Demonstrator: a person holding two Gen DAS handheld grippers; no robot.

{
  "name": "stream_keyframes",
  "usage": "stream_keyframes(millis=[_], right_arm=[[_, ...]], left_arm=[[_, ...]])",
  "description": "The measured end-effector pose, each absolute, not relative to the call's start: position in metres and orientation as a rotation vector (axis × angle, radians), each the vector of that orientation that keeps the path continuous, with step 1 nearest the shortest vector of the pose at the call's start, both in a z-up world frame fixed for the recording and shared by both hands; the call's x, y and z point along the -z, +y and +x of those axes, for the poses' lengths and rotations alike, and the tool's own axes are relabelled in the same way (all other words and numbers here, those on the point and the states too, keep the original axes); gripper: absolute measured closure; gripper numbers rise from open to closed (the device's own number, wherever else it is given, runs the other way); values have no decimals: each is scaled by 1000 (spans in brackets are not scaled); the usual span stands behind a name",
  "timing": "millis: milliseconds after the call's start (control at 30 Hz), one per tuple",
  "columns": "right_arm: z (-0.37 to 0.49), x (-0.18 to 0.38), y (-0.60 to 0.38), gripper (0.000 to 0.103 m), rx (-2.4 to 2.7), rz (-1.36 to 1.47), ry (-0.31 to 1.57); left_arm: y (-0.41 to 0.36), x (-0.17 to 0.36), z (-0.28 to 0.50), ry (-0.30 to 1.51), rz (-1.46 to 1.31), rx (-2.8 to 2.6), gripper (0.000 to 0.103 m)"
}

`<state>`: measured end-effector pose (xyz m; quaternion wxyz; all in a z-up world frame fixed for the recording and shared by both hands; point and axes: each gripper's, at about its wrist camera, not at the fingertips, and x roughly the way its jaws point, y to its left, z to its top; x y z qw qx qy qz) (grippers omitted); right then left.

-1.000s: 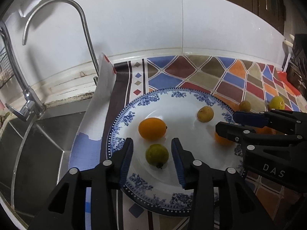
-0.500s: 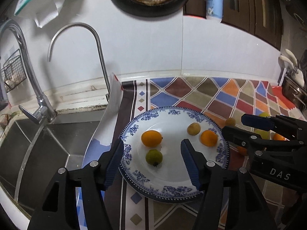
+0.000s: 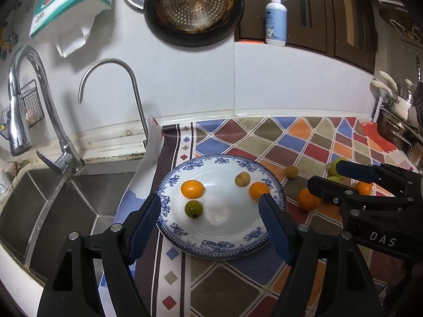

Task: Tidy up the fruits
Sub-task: 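Withdraw both grippers from the plate back over the counter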

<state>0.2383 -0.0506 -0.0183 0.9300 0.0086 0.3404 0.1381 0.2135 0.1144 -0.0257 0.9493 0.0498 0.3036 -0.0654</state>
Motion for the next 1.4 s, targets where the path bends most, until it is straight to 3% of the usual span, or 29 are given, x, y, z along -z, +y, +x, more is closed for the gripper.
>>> stream_keyframes(millis=[800, 1400], right_arm=[[177, -4, -134, 42, -159, 33, 619], [174, 5, -197, 42, -104, 36, 640]], left_arm=[[37, 3, 164, 493, 159, 200, 18], [-26, 15, 167, 497, 229, 255, 18]])
